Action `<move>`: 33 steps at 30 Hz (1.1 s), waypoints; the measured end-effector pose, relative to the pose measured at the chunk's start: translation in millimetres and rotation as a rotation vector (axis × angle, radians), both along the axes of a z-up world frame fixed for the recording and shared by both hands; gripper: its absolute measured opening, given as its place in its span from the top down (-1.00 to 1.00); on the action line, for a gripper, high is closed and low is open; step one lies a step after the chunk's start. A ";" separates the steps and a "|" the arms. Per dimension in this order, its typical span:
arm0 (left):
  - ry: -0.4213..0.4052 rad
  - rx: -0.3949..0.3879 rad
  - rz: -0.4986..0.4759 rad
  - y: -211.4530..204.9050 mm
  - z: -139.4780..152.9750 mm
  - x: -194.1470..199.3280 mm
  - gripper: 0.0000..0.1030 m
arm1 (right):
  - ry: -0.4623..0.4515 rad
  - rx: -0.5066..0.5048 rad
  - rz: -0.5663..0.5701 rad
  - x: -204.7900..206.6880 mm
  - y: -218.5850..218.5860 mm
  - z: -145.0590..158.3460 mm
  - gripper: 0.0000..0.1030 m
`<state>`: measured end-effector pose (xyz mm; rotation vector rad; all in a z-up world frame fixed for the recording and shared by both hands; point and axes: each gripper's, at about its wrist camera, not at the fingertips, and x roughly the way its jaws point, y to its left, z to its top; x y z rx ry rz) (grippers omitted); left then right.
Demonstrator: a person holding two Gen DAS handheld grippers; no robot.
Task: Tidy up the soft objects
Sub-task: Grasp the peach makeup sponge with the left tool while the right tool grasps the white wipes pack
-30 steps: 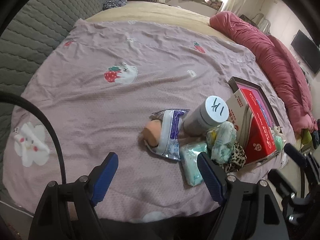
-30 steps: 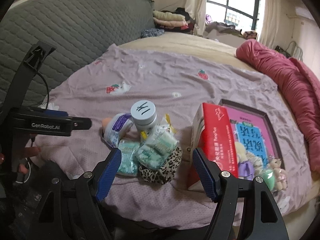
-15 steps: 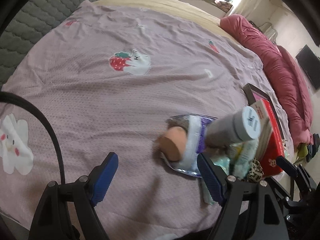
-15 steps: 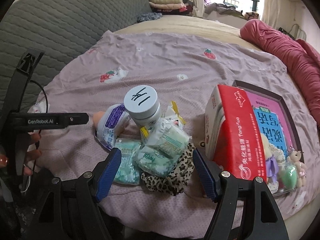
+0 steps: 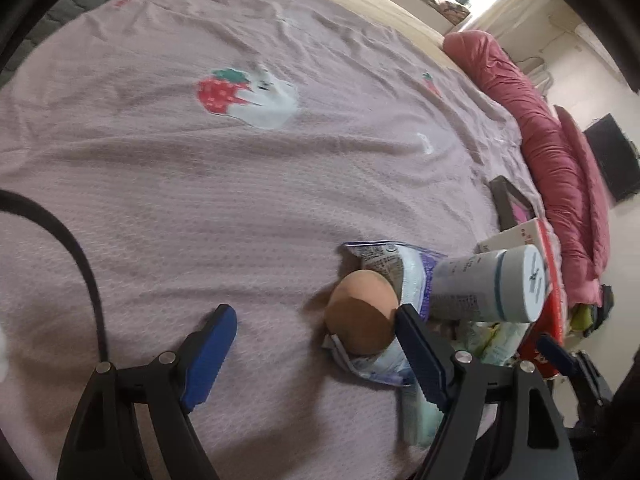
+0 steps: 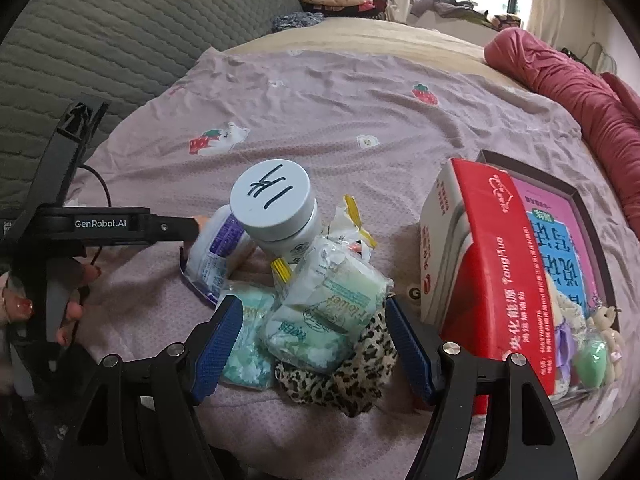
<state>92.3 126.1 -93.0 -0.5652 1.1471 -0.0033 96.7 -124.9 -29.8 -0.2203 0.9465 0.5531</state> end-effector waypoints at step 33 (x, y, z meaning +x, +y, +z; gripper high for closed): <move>-0.052 -0.380 0.062 9.1 -22.1 15.9 0.11 | 0.023 0.023 -0.011 13.6 -3.9 -7.4 0.04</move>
